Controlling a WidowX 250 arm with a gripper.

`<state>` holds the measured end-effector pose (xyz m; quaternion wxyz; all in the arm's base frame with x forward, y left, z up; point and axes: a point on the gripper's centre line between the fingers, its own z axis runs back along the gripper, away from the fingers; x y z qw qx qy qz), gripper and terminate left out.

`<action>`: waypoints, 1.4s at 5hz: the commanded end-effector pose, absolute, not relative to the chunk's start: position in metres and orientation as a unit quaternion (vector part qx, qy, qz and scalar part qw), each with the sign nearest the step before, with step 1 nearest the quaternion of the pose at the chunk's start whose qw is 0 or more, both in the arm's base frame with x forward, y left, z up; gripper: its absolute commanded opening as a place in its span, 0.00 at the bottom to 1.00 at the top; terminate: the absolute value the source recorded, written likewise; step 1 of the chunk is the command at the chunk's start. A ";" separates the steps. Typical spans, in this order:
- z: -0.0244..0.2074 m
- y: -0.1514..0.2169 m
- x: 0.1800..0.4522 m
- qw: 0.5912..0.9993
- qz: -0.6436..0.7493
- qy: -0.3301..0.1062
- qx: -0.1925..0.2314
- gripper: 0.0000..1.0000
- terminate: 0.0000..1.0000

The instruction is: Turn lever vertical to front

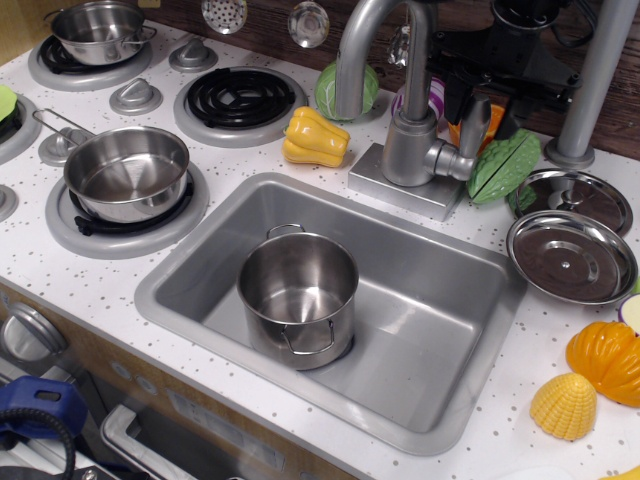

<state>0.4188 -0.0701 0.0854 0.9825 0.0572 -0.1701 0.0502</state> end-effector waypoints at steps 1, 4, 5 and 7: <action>0.102 -0.077 0.420 0.979 0.057 -0.192 0.046 0.00 0.00; 0.090 -0.103 0.378 0.992 0.098 -0.074 0.021 0.00 0.00; 0.078 -0.102 0.374 0.994 0.094 -0.063 -0.003 0.00 0.00; 0.056 -0.105 0.360 0.994 0.093 -0.057 -0.018 0.00 0.00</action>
